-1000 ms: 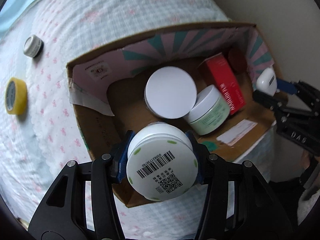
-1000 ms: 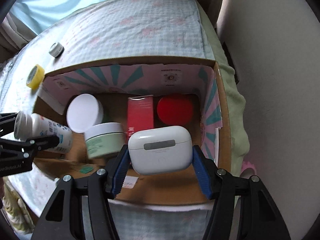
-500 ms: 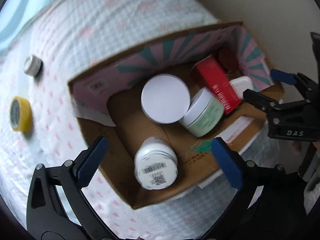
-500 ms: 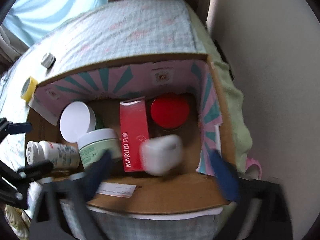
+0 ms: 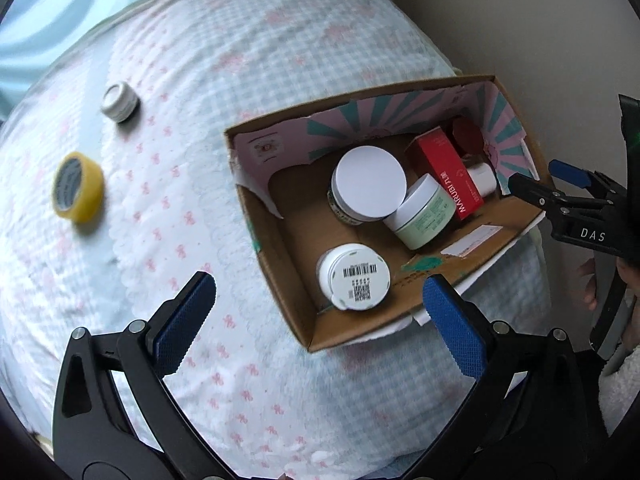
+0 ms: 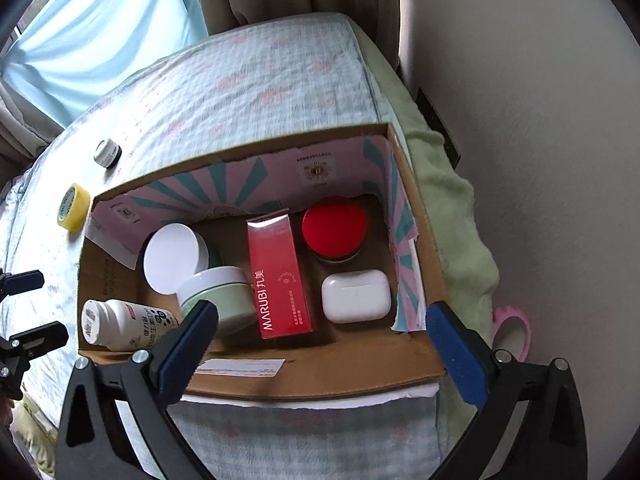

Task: Organize rigid objects
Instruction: 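Move both tools back over the tape roll and small white jar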

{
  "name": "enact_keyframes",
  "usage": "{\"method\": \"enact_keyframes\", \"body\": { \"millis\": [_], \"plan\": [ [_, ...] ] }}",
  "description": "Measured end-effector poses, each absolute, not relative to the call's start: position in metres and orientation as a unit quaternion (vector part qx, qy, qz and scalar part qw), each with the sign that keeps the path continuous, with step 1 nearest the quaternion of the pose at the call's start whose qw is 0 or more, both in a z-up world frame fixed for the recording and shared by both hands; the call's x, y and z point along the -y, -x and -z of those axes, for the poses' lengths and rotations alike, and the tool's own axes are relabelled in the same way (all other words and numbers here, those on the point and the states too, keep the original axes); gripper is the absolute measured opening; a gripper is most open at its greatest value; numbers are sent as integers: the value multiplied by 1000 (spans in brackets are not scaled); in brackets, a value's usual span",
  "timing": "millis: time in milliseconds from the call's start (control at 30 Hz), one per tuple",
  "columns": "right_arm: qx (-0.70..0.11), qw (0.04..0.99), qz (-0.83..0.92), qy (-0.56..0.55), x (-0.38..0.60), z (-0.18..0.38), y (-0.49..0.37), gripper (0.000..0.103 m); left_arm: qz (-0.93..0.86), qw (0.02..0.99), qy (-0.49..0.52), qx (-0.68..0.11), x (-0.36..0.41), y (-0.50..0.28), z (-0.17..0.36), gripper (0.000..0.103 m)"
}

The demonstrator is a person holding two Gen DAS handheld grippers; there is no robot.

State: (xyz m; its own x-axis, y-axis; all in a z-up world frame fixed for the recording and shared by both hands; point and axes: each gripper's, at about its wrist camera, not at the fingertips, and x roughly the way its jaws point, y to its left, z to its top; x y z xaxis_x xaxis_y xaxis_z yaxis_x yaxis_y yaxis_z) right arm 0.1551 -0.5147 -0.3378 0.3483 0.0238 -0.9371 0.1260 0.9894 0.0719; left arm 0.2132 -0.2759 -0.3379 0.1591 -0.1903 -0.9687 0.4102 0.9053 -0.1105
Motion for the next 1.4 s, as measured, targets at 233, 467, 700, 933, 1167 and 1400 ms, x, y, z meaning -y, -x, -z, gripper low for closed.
{"method": "enact_keyframes", "body": {
  "millis": [233, 467, 700, 933, 1167, 1400],
  "plan": [
    [-558, 827, 31, -57, 502, 310, -150, 103, 189, 776, -89, -595, 259, -198, 306, 103],
    [-531, 846, 22, -47, 474, 274, -143, 103, 170, 803, -82, -565, 227, -183, 267, 103],
    [-502, 864, 6, -20, 432, 235, -135, 103, 150, 827, -65, -538, 178, -163, 232, 103],
    [-469, 883, -4, -2, 380, 190, -126, 103, 139, 851, -51, -503, 122, -146, 205, 103],
    [-452, 892, -22, 11, 315, 158, -126, 103, 128, 869, -31, -476, 53, -141, 183, 103],
    [-448, 893, -35, 15, 242, 145, -138, 103, 98, 871, 4, -481, -28, -152, 191, 103]
  ]
}}
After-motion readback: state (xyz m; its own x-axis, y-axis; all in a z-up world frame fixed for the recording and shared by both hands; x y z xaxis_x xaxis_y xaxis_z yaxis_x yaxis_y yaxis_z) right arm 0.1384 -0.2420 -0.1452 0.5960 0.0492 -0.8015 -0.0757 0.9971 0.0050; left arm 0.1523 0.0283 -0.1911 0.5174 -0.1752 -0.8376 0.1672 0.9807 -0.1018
